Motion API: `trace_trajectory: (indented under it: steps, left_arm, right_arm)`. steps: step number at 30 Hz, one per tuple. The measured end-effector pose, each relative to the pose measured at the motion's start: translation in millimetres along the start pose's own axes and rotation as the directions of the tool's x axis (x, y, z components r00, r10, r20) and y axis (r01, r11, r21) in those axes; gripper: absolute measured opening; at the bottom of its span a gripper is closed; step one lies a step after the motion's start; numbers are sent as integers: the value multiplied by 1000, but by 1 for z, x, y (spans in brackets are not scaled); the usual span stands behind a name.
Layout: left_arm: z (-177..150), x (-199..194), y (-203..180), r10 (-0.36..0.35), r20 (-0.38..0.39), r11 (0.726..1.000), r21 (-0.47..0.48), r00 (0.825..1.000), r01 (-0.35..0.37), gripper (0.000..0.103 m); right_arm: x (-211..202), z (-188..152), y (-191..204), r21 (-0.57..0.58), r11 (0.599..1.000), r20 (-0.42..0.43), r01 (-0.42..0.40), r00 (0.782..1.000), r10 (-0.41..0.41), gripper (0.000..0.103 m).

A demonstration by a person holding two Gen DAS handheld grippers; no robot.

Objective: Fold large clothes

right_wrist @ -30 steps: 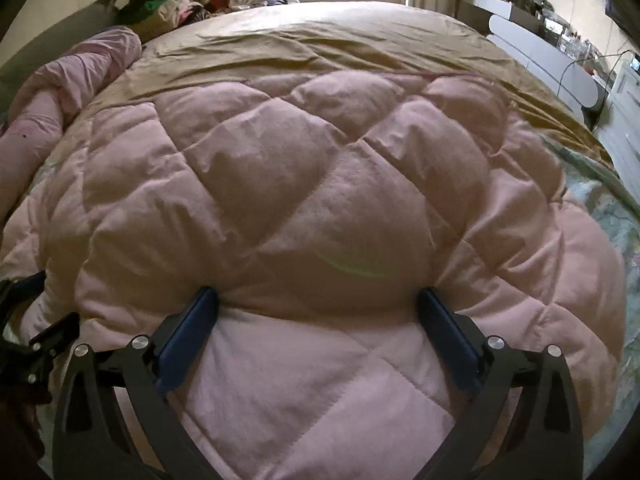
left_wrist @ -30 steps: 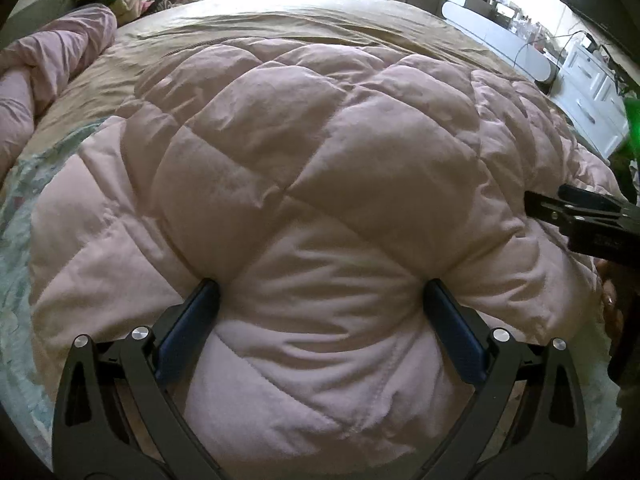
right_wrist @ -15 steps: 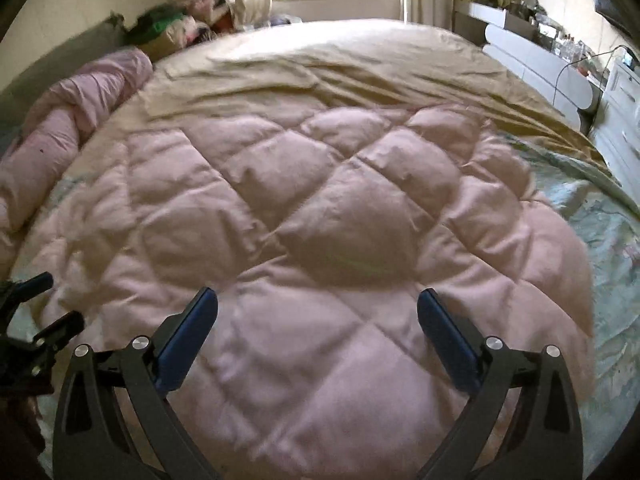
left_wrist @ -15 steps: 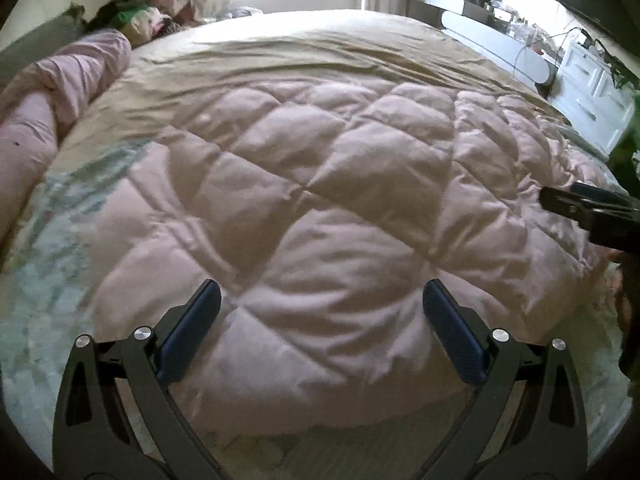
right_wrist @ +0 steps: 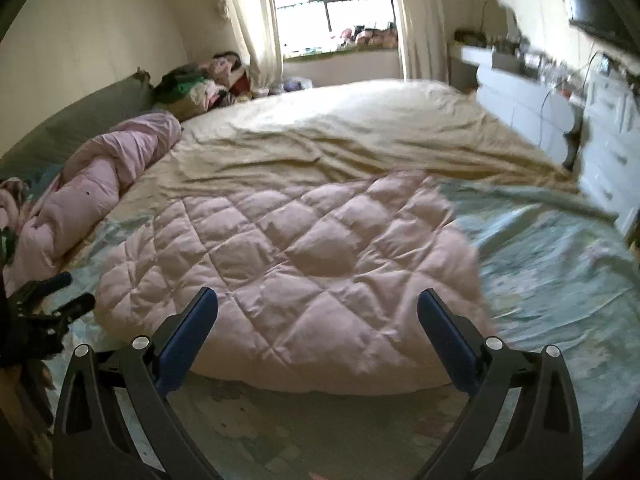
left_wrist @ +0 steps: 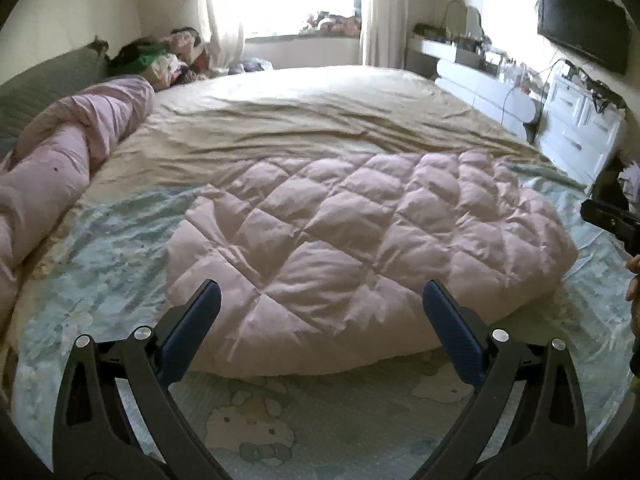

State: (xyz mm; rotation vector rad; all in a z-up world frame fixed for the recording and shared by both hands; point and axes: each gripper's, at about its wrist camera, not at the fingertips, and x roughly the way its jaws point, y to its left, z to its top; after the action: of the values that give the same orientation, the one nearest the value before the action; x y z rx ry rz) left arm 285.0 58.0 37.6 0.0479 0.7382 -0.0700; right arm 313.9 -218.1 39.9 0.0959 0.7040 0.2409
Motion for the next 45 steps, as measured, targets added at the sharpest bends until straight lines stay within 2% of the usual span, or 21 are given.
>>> trace_trajectory:
  steps: [4,12,19,24,31,38,43,45]
  left_arm:
    - [-2,-20,-6,10,40,1000,16,999,-11,95]
    - [-13,-42,-4,19,51,1000,19,999,-20,95]
    - [-28,-41,18,21,14,999,-30,1000,-21,95]
    - [-38,-37,36,46,-10,997,-61,999,-46,95]
    - [-55,-24,59,43,-55,989,-137,998,-50,95]
    - [-75,4,89,-26,-123,960,-278,992,-10,95]
    - [-85,23,109,-75,-148,922,-387,986,12,95]
    - [-87,29,113,-89,-155,909,-417,984,16,95]
  right_arm:
    - [-31,-4,-9,-37,999,59,35,998,-33,99]
    - [-56,-13,-37,-16,998,77,66,995,-65,99]
    - [-55,-35,-75,83,992,33,96,994,-99,99]
    - [-46,-54,-94,137,983,-5,121,993,-122,99]
    - [-30,-78,-109,206,971,-61,123,992,-112,99]
    - [-3,-98,-122,329,940,-123,89,991,-51,99]
    - [23,-107,-133,475,879,-156,41,987,38,99]
    - [33,-108,-136,508,860,-165,45,985,46,99]
